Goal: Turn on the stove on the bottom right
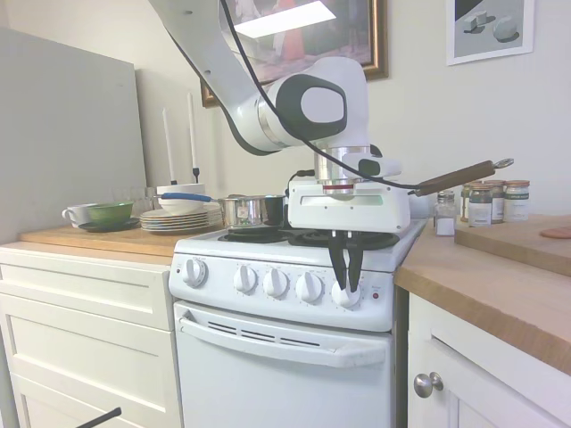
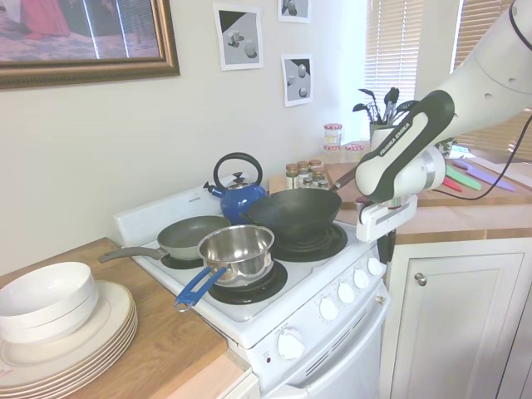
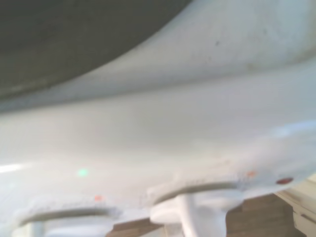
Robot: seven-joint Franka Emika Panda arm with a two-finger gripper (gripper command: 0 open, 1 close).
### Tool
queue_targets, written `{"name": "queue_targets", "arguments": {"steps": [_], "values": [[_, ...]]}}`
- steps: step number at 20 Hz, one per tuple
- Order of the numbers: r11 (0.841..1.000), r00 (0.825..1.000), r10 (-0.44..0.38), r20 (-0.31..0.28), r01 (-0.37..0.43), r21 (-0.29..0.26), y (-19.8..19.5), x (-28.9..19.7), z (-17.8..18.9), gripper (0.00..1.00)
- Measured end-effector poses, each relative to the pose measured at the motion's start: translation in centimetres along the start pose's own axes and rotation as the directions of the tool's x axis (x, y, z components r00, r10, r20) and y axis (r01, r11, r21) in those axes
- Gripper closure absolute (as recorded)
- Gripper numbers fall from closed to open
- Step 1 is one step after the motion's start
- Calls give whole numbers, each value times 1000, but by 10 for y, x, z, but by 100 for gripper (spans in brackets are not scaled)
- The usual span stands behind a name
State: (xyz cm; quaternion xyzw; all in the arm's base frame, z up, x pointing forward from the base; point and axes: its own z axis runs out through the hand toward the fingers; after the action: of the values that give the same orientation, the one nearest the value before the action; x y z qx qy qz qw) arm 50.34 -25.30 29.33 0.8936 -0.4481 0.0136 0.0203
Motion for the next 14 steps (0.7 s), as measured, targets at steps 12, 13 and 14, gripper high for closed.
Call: {"name": "queue_targets", "arguments": {"steps": [12,13,14], "values": [[1000,1000,-13,-3,13,-4,-12,6,3,100],[1000,1000,-16,-4,16,-6,-12,5,3,100],[1000,1000,-18,-4,18,-7,-13,5,3,100]]}}
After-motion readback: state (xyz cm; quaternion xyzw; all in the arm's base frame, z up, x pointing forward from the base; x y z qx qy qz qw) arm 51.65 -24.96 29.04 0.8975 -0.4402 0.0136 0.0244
